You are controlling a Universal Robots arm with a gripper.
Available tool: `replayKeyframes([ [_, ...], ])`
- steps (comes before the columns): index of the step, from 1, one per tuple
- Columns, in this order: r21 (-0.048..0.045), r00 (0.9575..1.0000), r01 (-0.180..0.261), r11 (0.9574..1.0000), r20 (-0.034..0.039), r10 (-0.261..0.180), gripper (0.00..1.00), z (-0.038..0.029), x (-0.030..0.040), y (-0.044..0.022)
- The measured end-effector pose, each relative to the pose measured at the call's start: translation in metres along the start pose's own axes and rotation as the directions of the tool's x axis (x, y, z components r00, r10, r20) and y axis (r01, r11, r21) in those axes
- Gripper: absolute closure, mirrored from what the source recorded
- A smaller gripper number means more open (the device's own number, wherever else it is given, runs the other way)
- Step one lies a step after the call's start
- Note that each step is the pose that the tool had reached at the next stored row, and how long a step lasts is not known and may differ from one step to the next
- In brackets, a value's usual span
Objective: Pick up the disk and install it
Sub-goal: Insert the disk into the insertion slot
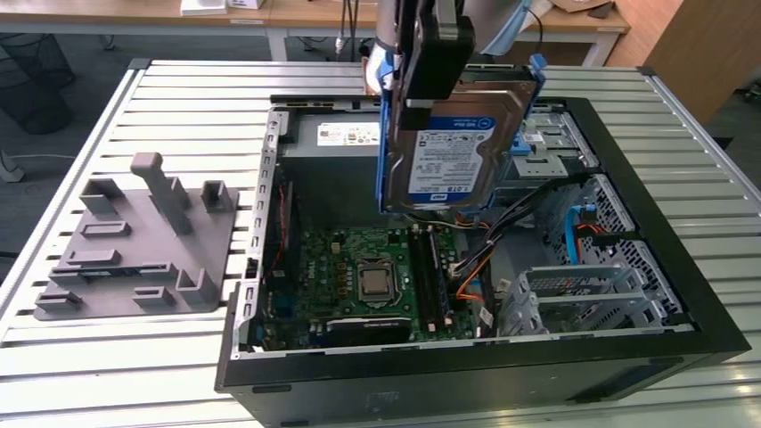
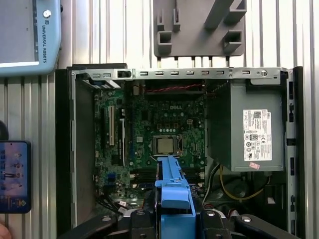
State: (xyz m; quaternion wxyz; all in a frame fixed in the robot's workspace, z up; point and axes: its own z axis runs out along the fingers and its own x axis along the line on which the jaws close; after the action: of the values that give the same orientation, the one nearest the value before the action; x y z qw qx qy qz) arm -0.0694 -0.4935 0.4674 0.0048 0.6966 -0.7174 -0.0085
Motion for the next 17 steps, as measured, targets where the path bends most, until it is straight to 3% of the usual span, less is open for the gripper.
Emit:
replayKeyframes([
  [17, 0.0, 1.0, 0.0, 1.0, -0.0021, 0.0, 0.63, -0.0001, 0.0196, -0.0074],
])
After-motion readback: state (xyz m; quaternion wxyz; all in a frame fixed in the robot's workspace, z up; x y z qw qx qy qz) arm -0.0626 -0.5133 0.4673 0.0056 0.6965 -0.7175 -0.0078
